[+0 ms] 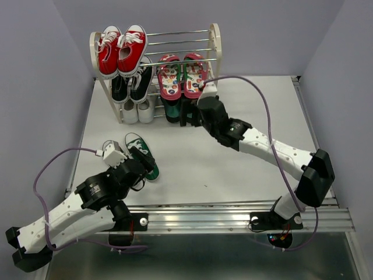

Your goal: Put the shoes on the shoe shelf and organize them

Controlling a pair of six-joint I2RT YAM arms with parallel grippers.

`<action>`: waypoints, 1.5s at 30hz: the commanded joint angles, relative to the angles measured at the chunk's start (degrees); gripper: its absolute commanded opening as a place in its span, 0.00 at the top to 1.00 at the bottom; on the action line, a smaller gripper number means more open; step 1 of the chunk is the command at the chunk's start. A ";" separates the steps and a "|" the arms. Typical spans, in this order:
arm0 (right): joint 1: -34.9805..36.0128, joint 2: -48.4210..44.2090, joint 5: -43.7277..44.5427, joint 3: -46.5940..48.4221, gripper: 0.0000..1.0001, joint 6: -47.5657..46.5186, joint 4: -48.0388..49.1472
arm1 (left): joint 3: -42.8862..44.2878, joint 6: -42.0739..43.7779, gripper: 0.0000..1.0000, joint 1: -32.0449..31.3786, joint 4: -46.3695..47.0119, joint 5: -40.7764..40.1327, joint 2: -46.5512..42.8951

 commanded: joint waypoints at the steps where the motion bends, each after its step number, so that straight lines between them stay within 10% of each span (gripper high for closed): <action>1: 8.66 -2.52 -11.79 -9.46 0.00 -2.76 -1.29 | 4.17 -9.43 0.01 -0.22 -10.97 -4.33 -1.38; 9: 26.26 8.37 -10.75 -11.32 0.00 -10.77 6.16 | 6.90 -10.66 0.01 -0.22 -13.97 -6.44 0.29; 21: 27.60 23.05 -2.67 -6.49 0.05 -9.19 23.57 | 5.23 -9.69 0.01 -0.22 -11.68 -4.60 -1.82; 30: 26.46 27.01 0.50 -5.95 0.36 -6.56 25.61 | 5.59 -8.99 0.01 -0.30 -10.63 -4.51 -1.55; 38: 25.93 26.15 2.17 -7.71 0.99 -5.50 25.08 | 5.41 -8.99 0.01 -0.30 -10.36 -4.95 -1.99; 45: 25.31 16.49 20.23 -17.09 0.99 -2.78 25.43 | 4.80 -7.16 0.01 -0.22 -7.83 -4.95 -1.73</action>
